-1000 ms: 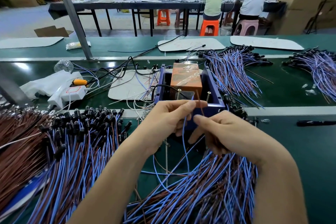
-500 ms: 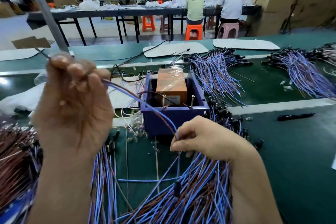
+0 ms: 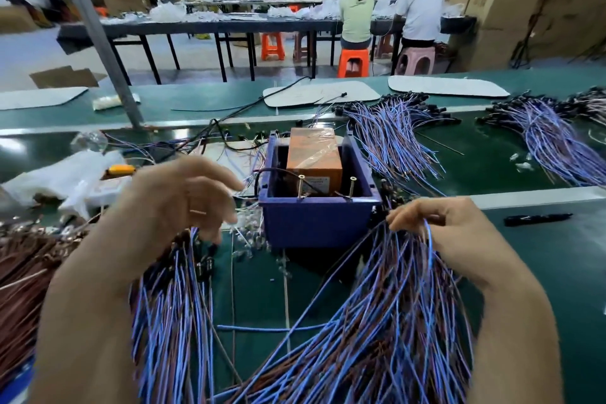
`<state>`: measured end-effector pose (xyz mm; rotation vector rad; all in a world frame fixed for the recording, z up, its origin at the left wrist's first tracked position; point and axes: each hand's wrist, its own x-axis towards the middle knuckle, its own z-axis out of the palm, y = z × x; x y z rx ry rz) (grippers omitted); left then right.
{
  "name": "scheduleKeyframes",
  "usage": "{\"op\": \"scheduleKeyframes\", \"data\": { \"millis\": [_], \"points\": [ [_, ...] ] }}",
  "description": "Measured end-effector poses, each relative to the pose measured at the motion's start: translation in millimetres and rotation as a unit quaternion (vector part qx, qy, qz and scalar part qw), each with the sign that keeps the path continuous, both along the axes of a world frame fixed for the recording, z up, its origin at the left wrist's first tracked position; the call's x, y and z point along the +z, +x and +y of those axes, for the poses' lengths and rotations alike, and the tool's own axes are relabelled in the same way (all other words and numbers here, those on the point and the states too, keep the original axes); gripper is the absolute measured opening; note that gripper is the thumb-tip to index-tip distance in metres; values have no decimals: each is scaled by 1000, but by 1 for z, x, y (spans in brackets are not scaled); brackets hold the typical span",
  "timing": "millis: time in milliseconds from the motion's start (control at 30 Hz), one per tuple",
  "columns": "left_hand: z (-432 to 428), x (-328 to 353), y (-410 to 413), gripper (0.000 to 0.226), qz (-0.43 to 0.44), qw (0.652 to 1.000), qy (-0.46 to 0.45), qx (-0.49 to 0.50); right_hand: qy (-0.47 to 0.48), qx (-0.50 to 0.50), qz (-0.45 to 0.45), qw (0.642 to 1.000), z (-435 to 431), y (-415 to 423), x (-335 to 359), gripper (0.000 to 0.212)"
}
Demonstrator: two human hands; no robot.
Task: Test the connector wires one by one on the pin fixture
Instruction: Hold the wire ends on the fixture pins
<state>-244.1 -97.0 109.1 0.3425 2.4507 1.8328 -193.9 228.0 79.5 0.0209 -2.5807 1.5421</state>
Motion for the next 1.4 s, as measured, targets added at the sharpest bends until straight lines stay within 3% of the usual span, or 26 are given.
{"op": "scheduleKeyframes", "data": {
  "millis": [67,133,167,300,400,467,600,900,1100,1267,1367,1400],
  "points": [
    [-7,-12,-11,14,22,989,-141,49,57,37,-52,996,9,4,-4,62],
    [-18,-38,-26,16,1,925,-351,148,106,72,-115,985,14,7,-7,70],
    [-21,-50,-31,23,-21,899,-404,169,110,80,-128,982,16,7,-7,71],
    [-10,-83,-48,39,-37,822,-549,147,33,75,-118,990,19,15,0,72],
    [1,-95,-46,38,-46,760,-637,123,39,57,-104,992,24,18,2,80],
    [3,-96,-46,38,-40,747,-652,123,57,41,-110,991,27,18,0,81],
    [-1,-90,-46,54,-58,767,-630,110,115,74,-148,980,27,16,-8,80],
    [-1,-89,-43,55,-66,765,-635,86,114,52,-162,979,30,15,-13,75],
    [-11,-82,-42,29,-87,802,-590,23,76,43,-132,987,31,15,-11,70],
    [-11,-65,-34,22,-14,909,-415,36,27,0,-27,999,17,17,8,54],
    [-4,-41,-22,22,-4,972,-229,53,-46,90,-28,994,-10,21,21,28],
    [2,-31,-15,22,6,987,-152,49,-98,124,-47,986,-20,22,27,30]
  ]
}}
